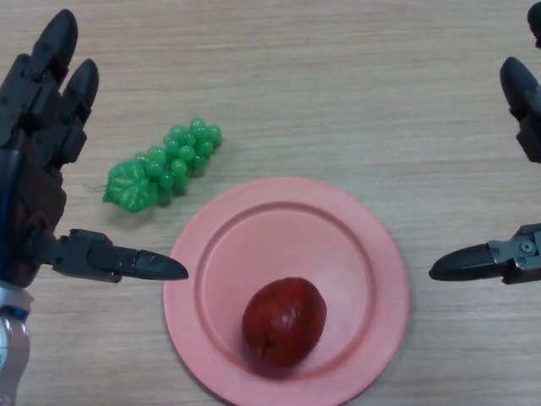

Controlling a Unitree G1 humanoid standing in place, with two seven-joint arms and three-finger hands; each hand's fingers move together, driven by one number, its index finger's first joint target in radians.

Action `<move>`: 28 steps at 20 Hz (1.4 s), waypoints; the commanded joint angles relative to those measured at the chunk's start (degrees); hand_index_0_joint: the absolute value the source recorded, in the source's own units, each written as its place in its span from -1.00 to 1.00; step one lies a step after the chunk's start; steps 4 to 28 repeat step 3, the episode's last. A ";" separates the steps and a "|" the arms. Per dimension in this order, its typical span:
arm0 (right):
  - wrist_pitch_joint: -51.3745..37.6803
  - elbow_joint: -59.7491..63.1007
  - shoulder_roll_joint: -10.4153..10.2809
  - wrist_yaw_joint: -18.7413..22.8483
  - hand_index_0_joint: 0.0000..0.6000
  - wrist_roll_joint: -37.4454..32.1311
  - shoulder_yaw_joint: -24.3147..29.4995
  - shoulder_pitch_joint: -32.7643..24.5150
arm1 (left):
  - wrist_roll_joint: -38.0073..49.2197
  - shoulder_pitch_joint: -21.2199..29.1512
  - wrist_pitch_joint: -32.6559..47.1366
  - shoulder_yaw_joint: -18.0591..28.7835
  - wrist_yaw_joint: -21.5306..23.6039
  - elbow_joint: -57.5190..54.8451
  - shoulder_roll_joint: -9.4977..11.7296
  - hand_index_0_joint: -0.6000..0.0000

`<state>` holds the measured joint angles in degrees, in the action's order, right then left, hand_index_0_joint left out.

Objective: Pick up the red apple and place it on the plate

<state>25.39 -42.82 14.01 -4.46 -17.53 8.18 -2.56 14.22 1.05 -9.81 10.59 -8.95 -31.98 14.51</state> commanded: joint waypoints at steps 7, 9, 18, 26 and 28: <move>-4.79 -3.29 1.68 0.98 -1.00 -0.81 1.24 -2.23 | 0.88 1.12 5.37 3.51 1.09 -4.06 1.97 1.00; -4.79 -3.29 1.68 0.98 -1.00 -0.81 1.24 -2.23 | 0.88 1.12 5.37 3.51 1.09 -4.06 1.97 1.00; -4.79 -3.29 1.68 0.98 -1.00 -0.81 1.24 -2.23 | 0.88 1.12 5.37 3.51 1.09 -4.06 1.97 1.00; -4.79 -3.29 1.68 0.98 -1.00 -0.81 1.24 -2.23 | 0.88 1.12 5.37 3.51 1.09 -4.06 1.97 1.00; -4.79 -3.29 1.68 0.98 -1.00 -0.81 1.24 -2.23 | 0.88 1.12 5.37 3.51 1.09 -4.06 1.97 1.00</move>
